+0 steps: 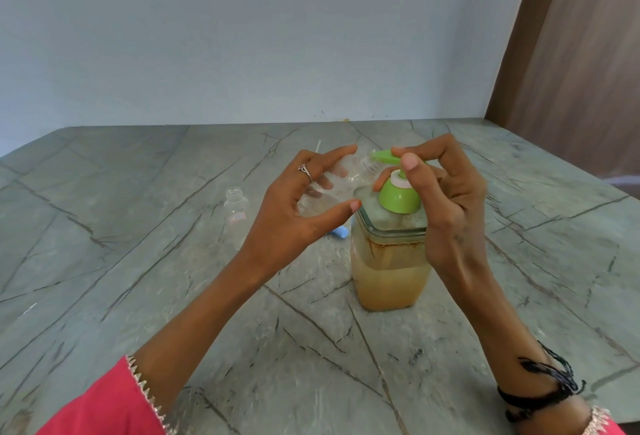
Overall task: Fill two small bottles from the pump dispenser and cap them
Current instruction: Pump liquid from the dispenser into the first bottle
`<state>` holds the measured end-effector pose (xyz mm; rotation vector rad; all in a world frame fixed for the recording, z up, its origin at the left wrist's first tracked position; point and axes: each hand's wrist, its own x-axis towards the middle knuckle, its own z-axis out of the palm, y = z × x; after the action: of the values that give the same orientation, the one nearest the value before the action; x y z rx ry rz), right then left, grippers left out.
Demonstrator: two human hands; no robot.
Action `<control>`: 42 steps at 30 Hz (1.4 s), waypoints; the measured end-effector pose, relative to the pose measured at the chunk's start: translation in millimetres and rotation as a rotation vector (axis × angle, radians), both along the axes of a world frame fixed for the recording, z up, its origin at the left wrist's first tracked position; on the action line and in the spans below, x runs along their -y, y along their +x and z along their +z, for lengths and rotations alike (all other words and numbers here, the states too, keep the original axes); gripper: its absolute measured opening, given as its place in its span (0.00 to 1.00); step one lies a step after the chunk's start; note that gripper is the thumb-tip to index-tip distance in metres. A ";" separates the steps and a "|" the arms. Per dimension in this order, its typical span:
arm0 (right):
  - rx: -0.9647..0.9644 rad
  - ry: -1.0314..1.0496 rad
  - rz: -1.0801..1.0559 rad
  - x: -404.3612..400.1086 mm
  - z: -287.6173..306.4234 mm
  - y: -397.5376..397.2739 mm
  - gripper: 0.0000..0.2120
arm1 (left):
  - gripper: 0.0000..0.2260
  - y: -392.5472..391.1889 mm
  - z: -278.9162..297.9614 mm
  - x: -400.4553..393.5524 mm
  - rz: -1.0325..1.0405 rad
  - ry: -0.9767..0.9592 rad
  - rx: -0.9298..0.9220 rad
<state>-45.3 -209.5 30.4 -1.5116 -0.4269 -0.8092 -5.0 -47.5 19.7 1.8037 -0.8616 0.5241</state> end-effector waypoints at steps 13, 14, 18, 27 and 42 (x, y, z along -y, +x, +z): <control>0.019 -0.010 0.059 2.5 -5.5 0.6 0.09 | 0.23 1.2 1.7 -2.4 0.034 0.013 0.057; 0.020 -0.011 0.061 2.7 -5.5 0.9 0.09 | 0.23 1.6 1.7 -2.4 0.036 0.015 0.058; 0.019 -0.006 0.046 1.9 -4.0 0.5 0.08 | 0.23 1.3 2.3 -1.2 0.036 0.018 0.058; 0.008 0.008 0.005 2.3 -3.6 0.3 0.05 | 0.23 0.6 0.6 -3.1 0.036 0.041 0.057; 0.016 -0.096 0.072 5.5 -6.9 0.9 0.11 | 0.23 1.3 3.5 -2.6 0.044 0.016 0.046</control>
<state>-44.4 -215.0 23.5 -1.5709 -0.5355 -0.7540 -3.7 -44.9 23.2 1.8342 -0.8616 0.5907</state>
